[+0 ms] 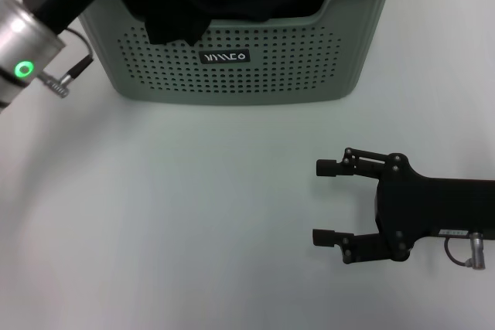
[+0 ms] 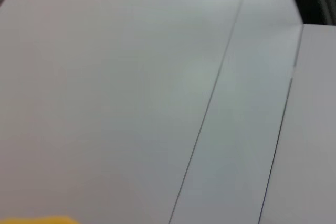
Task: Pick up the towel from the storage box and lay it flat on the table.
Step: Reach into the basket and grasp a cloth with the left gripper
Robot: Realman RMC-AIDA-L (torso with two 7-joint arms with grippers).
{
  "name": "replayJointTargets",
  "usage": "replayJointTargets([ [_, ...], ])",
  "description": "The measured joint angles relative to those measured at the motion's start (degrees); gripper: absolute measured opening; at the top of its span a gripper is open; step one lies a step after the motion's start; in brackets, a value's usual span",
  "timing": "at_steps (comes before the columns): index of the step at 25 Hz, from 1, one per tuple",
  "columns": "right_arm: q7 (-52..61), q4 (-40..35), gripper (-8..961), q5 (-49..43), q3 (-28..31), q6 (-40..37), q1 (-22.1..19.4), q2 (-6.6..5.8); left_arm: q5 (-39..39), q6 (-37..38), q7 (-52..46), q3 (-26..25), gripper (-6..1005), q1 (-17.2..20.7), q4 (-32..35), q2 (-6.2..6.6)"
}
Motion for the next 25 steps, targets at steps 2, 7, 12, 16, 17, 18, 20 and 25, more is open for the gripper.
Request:
replayJointTargets([
  [2,-0.3,0.23,845,0.07,0.05,0.01,0.0,0.03,-0.49,-1.98,-1.03,1.63,831,-0.7,0.34,-0.3],
  [7,-0.33,0.25,845,0.21,0.02,0.04,0.34,0.05,-5.58,-9.06,-1.5,9.26,798,-0.6,4.26,-0.63],
  [12,-0.34,0.31,845,0.23,-0.11,-0.18,0.32,0.05,-9.51,-19.93,-2.24,17.12,766,5.08,16.65,-0.42],
  [16,-0.82,0.33,846,0.23,0.09,-0.24,0.07,0.04,-9.81,-29.05,-2.01,22.83,760,10.02,25.01,-0.41],
  [17,-0.96,0.35,846,0.23,0.11,-0.25,0.07,0.04,-9.84,-30.62,-1.66,23.52,760,10.52,25.62,-0.43],
  [18,-1.02,0.38,846,0.23,0.11,-0.25,0.1,0.04,-9.88,-31.62,-1.36,23.95,761,10.9,26.04,-0.44],
  [20,-1.02,0.42,846,0.23,0.06,-0.26,0.2,0.04,-10.47,-32.36,-0.69,24.05,761,11.58,26.55,-0.37],
  [25,-1.02,1.13,846,0.23,0.06,-0.29,0.36,-0.01,-12.63,-32.22,5.95,23.53,760,13.63,29.91,-0.14],
])
